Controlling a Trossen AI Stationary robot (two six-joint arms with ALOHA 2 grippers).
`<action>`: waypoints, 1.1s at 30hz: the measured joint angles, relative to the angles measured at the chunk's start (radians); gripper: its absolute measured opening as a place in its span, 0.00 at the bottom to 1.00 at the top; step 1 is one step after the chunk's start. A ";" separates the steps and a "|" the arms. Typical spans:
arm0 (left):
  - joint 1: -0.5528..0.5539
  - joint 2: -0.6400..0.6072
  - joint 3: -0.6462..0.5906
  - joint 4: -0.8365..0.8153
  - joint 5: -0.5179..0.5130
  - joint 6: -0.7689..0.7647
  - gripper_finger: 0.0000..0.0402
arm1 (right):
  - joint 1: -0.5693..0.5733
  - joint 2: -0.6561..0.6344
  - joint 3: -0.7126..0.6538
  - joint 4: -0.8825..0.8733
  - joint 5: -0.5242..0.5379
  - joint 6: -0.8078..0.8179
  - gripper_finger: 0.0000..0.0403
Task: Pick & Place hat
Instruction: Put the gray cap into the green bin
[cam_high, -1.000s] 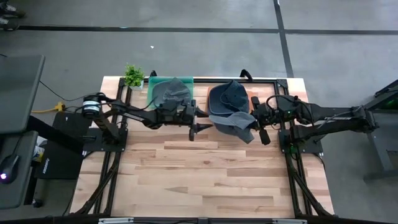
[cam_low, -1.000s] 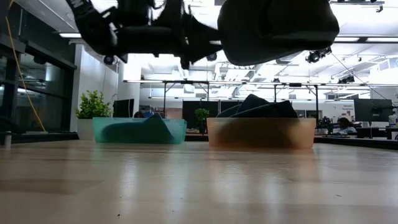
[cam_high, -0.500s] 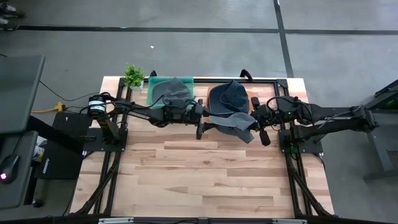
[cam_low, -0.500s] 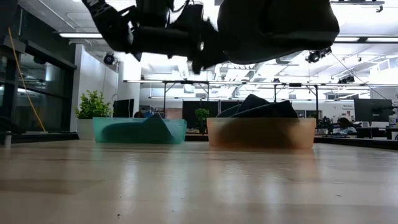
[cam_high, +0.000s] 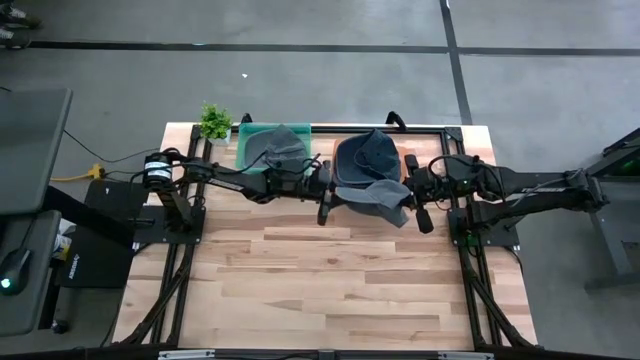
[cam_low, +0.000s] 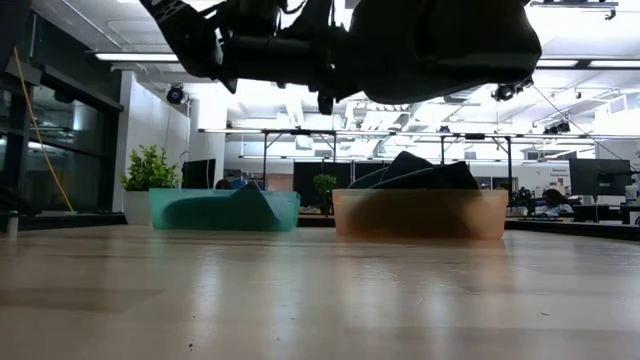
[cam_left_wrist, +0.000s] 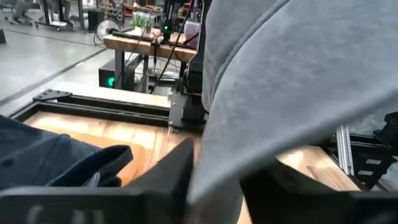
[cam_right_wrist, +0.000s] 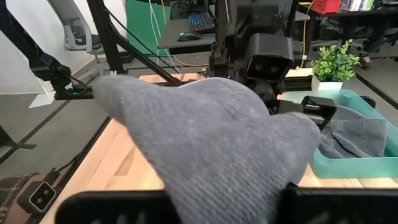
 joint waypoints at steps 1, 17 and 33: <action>0.000 0.000 0.000 0.000 0.000 0.000 0.26 | 0.000 0.000 0.000 0.000 0.000 -0.001 0.00; 0.000 0.000 0.000 -0.045 0.008 -0.007 0.01 | 0.000 0.000 0.000 -0.005 0.001 0.001 0.01; 0.032 -0.001 0.000 -0.067 0.022 -0.255 0.01 | -0.001 -0.020 0.000 -0.025 0.064 -0.022 0.45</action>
